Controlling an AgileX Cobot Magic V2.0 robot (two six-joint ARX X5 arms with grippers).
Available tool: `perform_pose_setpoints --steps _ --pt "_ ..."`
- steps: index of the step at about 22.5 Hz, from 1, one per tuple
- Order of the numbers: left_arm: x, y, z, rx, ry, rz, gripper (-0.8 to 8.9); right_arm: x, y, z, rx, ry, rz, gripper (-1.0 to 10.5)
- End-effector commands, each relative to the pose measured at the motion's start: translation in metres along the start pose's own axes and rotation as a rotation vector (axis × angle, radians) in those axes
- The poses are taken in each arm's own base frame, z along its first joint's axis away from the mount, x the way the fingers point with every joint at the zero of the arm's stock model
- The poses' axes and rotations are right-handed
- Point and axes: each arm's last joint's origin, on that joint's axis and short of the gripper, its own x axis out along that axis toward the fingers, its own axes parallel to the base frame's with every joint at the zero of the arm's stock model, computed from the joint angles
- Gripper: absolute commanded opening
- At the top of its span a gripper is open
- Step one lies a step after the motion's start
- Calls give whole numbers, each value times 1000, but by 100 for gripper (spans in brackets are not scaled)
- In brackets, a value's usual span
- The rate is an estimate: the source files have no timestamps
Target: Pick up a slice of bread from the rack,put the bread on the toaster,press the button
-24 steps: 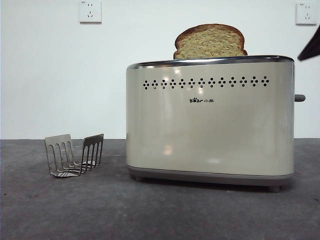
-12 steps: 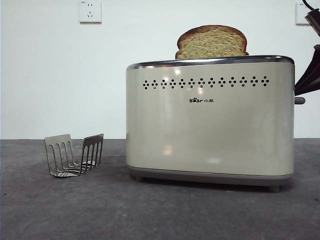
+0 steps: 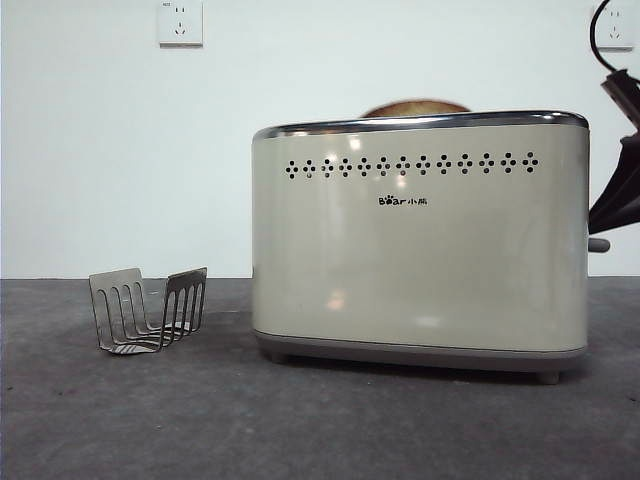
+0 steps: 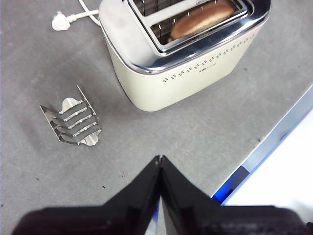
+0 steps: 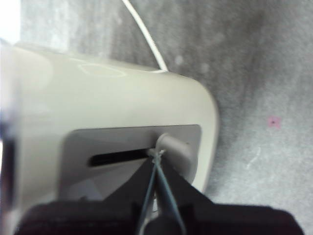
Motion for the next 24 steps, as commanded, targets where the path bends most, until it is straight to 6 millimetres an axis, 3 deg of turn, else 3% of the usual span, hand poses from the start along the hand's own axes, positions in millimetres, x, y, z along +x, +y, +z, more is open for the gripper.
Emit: perform_pose_setpoints --steps 1,24 --pt "-4 0 -4 -10 -11 -1 -8 8 -10 -1 14 29 -44 -7" --pt "-9 1 -6 -18 -28 -2 -8 34 -43 -9 106 164 -129 -7"
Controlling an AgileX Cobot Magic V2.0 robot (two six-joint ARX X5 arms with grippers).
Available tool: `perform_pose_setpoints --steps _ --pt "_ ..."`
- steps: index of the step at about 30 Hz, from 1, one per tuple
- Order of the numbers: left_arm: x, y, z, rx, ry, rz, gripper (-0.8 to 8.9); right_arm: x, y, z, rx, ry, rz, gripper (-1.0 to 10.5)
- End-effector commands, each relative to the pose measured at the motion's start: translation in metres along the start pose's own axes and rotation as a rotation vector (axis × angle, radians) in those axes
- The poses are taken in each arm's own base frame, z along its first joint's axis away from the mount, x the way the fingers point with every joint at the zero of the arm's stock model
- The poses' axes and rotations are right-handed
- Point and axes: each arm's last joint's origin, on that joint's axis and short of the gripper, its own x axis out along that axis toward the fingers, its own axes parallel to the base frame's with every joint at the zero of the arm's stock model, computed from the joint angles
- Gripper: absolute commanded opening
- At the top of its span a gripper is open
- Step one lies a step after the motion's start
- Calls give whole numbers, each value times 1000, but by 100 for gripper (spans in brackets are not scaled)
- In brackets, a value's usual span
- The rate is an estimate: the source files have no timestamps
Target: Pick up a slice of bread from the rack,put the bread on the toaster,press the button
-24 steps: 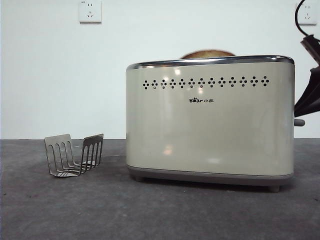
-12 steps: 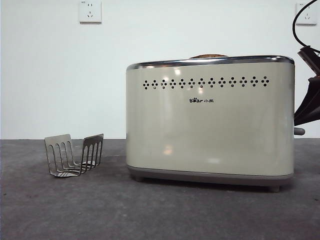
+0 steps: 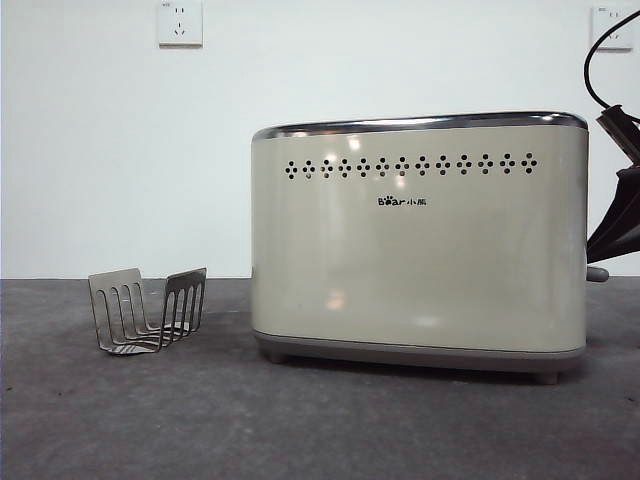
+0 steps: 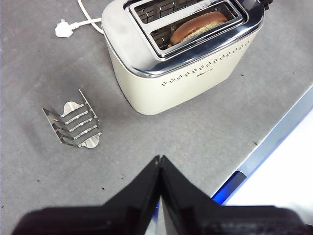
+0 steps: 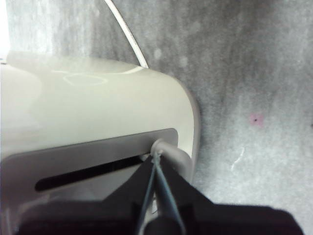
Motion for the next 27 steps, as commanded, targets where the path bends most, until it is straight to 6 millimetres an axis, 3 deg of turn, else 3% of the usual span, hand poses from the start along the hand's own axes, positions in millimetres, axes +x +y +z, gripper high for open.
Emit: perform_pose_setpoints --steps 1,27 --pt "1 0 -1 -12 3 0 -8 18 -20 -13 52 94 -107 -7" --pt "2 0 -1 -13 5 0 -8 13 -16 -14 50 89 -103 -7"
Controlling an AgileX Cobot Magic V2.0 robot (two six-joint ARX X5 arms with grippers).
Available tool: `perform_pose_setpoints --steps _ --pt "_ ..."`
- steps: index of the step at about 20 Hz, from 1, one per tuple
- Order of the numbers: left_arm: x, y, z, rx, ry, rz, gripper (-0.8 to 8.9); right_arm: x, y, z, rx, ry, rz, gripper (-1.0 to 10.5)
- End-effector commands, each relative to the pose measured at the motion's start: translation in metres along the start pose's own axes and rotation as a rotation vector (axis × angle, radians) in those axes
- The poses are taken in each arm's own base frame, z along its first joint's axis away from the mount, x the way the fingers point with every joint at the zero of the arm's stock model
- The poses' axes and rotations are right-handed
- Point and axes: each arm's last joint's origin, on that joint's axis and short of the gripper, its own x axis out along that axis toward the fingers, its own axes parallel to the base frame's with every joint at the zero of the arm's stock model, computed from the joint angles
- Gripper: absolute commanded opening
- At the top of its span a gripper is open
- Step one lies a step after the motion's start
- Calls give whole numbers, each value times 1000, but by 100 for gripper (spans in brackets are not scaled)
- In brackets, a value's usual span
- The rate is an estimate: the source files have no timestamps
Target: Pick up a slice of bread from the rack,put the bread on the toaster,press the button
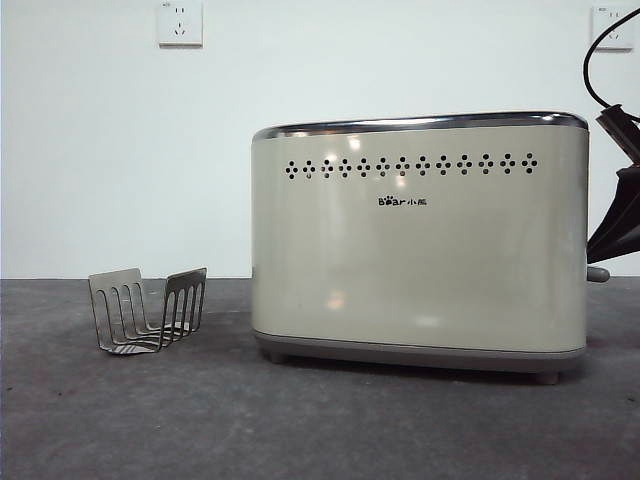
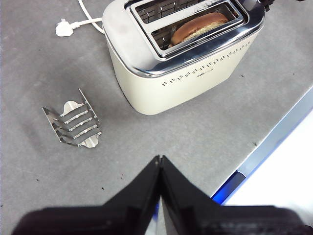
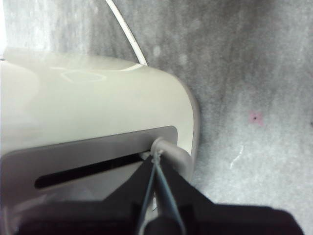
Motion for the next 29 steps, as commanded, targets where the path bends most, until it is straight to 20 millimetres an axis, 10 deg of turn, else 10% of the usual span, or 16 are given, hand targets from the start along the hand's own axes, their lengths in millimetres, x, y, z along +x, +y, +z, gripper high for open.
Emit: perform_pose_setpoints --steps 1,19,29 --pt "2 0 -1 -7 6 0 -8 14 -15 -12 51 75 -93 -7" --pt "2 0 -1 -7 7 -7 -8 -55 60 -30 -201 -174 -56 -4" --pt "2 0 -1 -8 7 -7 -4 -153 158 -93 -422 -478 -256 -3"
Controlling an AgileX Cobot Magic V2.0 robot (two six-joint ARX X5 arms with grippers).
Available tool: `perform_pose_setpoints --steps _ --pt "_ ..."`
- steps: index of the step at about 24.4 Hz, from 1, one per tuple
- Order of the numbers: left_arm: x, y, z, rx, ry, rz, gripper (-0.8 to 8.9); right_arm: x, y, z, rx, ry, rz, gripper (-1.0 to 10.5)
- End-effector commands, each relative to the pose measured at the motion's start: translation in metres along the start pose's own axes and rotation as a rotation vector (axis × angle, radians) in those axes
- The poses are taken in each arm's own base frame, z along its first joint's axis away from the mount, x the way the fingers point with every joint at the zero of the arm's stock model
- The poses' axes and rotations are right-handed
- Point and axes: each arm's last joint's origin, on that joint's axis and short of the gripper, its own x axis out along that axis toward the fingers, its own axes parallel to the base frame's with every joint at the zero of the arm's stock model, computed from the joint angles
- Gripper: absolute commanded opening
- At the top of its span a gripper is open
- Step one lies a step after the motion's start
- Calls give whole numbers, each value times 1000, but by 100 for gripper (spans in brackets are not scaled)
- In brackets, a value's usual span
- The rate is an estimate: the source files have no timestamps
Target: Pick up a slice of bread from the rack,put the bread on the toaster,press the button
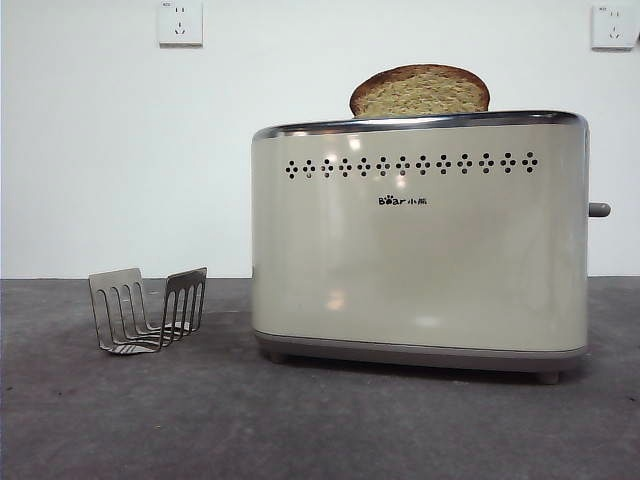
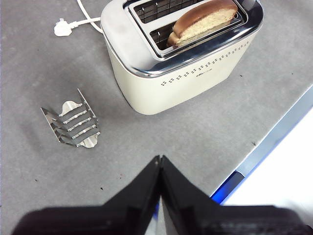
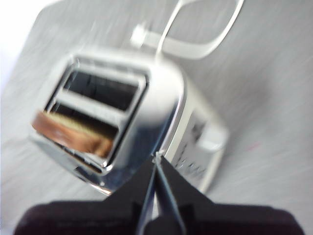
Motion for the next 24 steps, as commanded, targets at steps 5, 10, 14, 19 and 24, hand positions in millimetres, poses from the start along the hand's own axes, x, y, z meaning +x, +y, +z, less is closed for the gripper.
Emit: perform_pose_setpoints --steps 5,10,14,19,24 --pt "4 0 0 -8 13 -1 -4 -106 69 22 -173 -299 -288 -2" --pt "9 0 2 -7 28 0 -4 -144 95 38 -219 -433 -373 -2" --pt "13 0 4 -7 39 1 -4 -149 98 42 -204 -401 -374 -2" --pt "14 9 5 -49 39 43 -4 -139 91 44 -144 -277 -378 -2" --pt "2 31 -13 -140 2 143 -4 -116 74 51 -70 -121 -381 -1"
